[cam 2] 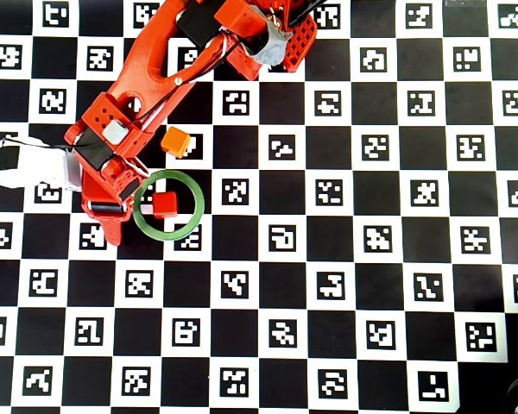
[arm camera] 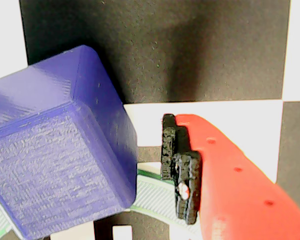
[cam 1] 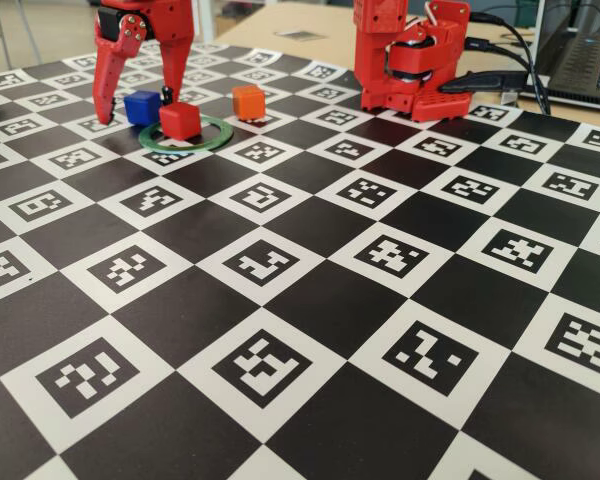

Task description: Grab the red cube then put it in the green circle then put the blue cube on top and finally the orange cube on top

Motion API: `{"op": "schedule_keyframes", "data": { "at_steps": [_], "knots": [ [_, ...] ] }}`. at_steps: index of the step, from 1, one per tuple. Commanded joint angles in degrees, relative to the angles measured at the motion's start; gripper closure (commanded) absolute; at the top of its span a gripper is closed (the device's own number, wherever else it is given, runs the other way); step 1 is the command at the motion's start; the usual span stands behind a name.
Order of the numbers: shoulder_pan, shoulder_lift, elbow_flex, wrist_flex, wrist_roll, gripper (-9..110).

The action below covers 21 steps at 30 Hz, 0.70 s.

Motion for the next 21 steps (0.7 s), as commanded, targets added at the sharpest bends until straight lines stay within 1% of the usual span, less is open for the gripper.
{"op": "schedule_keyframes", "data": {
  "at_steps": [1, 10, 21],
  "knots": [
    [0.00, 2.20, -0.79, -0.70, 0.35, 60],
    [0.00, 2.20, -0.88, -1.23, -0.35, 59],
    [0.18, 2.02, -0.88, -3.52, -8.35, 59]
  ]
}}
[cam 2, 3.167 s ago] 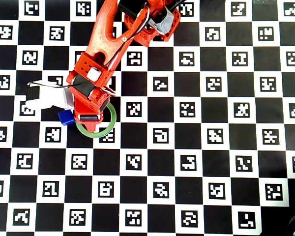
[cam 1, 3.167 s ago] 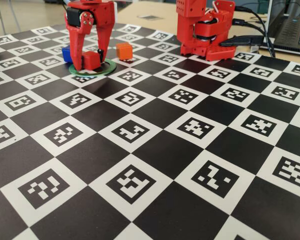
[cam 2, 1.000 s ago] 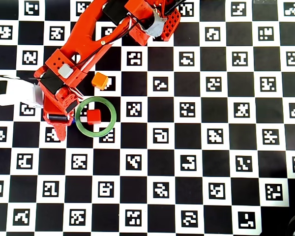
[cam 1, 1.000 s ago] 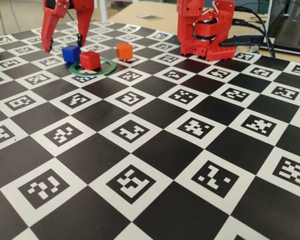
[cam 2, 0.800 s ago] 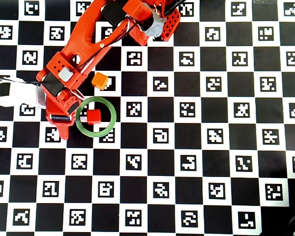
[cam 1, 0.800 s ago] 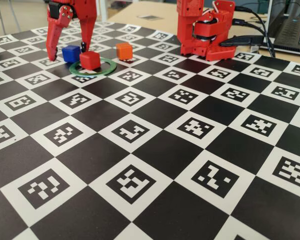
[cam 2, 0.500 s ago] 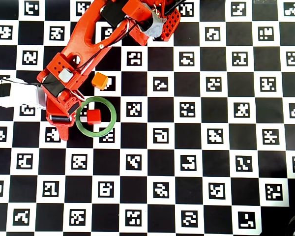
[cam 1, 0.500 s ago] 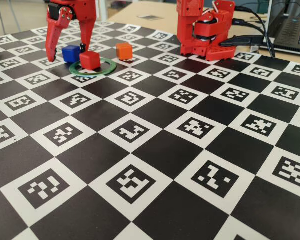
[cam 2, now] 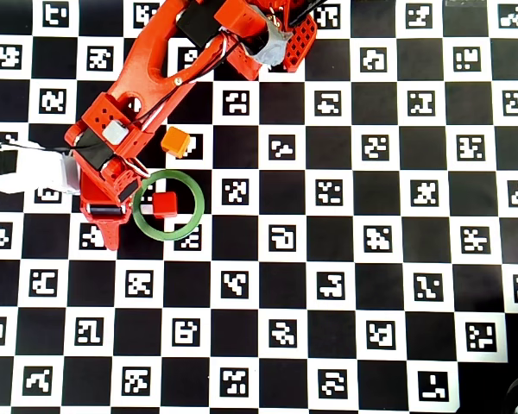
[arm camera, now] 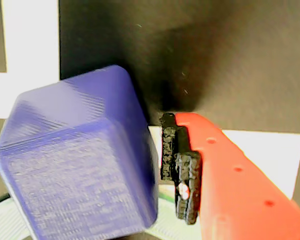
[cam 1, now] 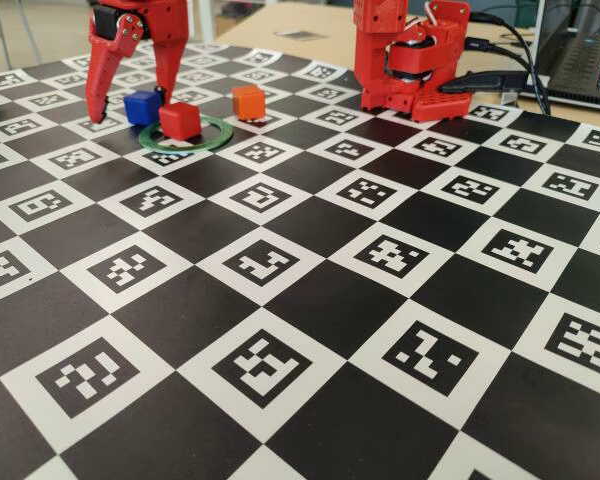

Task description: Grab the red cube then put it in the green circle then put the blue cube on top and finally the orange cube on top

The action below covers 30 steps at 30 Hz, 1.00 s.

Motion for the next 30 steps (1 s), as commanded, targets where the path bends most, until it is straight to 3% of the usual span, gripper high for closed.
{"op": "schedule_keyframes", "data": {
  "at_steps": [1, 30],
  "knots": [
    [0.18, 1.93, -0.88, -0.88, -2.90, 59],
    [-0.53, 1.76, -0.18, 0.00, -13.80, 59]
  ]
}}
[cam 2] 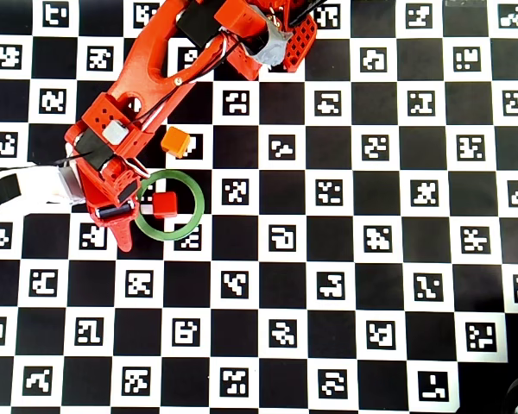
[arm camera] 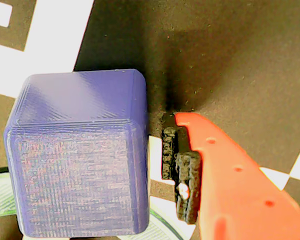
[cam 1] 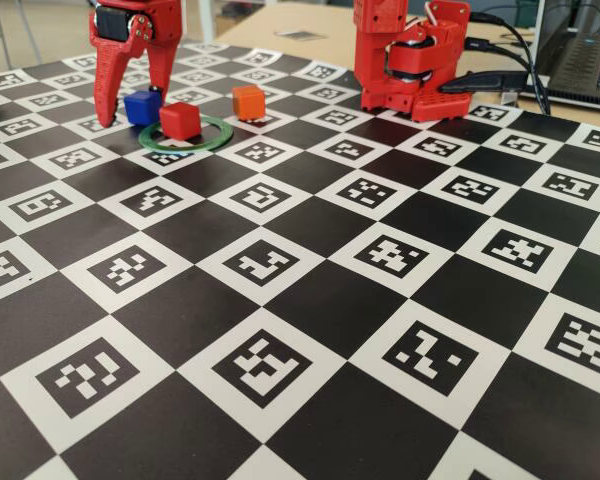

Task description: Grab the red cube then put it in the green circle then put the blue cube on top and finally the orange cube on top

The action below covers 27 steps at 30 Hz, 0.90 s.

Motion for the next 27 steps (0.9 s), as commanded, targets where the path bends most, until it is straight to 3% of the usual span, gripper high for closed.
{"op": "schedule_keyframes", "data": {
  "at_steps": [1, 13, 22, 27],
  "knots": [
    [-0.53, 1.76, -0.18, 0.26, -0.35, 59],
    [-0.53, 2.11, 0.53, -0.18, -0.53, 61],
    [-0.53, 2.20, 0.70, -0.35, -0.70, 82],
    [-0.53, 2.20, 0.70, -0.35, -0.62, 88]
  ]
}}
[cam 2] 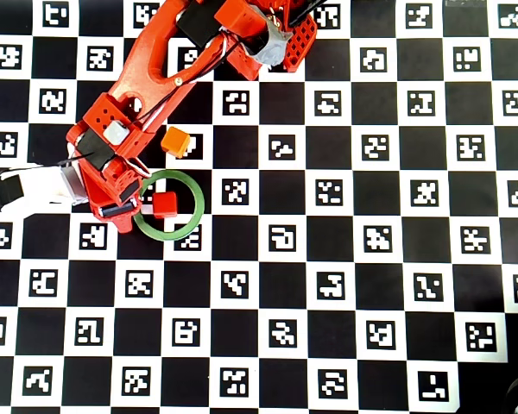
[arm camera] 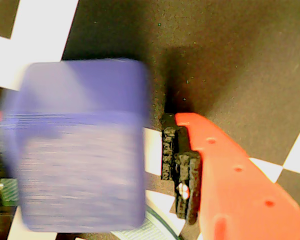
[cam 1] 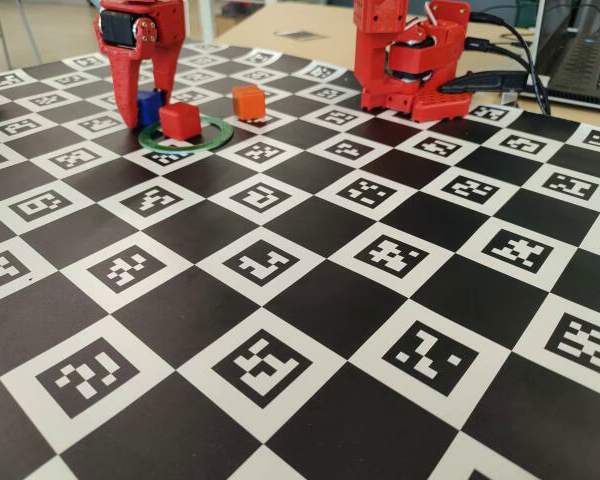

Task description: Grab the red cube then put it in the green circle then put the blue cube on top and finally the orange cube on top

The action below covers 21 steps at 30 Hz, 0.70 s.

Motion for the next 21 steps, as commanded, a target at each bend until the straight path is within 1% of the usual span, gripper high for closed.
{"op": "schedule_keyframes", "data": {
  "at_steps": [1, 13, 16, 21],
  "knots": [
    [-0.62, 2.20, -0.44, -0.35, -0.35, 89],
    [-0.35, 4.13, -1.41, 0.09, 1.93, 89],
    [-0.26, 6.06, -5.01, 3.96, 3.16, 89],
    [-0.09, 9.05, -15.64, 15.82, 5.54, 90]
  ]
}}
